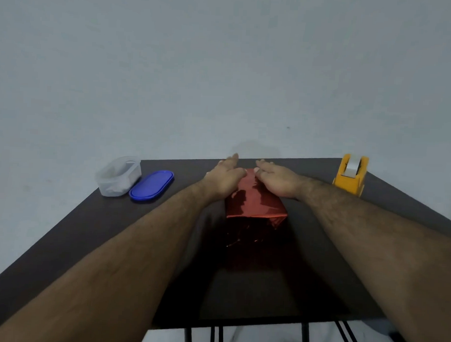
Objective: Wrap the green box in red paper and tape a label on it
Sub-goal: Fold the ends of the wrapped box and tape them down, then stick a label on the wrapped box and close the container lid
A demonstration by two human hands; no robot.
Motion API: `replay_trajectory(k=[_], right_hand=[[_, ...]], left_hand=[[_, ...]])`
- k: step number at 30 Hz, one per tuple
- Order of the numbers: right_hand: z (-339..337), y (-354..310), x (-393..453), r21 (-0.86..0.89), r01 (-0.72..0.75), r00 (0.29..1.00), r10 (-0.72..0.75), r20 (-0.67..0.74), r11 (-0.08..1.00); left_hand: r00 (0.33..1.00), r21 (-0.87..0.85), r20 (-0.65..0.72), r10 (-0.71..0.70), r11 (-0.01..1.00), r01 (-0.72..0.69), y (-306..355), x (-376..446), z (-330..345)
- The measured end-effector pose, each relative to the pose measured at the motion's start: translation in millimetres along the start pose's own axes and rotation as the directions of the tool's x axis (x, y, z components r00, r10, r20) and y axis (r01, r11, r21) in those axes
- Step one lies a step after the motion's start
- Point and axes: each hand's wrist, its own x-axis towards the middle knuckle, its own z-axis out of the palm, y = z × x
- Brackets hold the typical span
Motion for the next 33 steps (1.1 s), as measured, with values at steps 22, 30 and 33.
replay_trajectory(k=[22,30,33], right_hand=[[2,-102,13,-0.242,0.161,0.965,-0.204,-0.163,0.957],[90,-205,56,-0.118,0.243,0.951,-0.261,-0.167,0.963],[115,-236,79,-0.087,0.292,0.939,-0.303,-0.16,0.952]], left_hand=[[0.915,-0.368,-0.398,-0.068,0.925,-0.092,-77,-30,-57],[0.578,-0.123,-0.807,-0.12,0.992,0.034,-180,-76,-139],[0.59,-0.155,-0.783,-0.195,0.981,0.117,-211,-73,-145]])
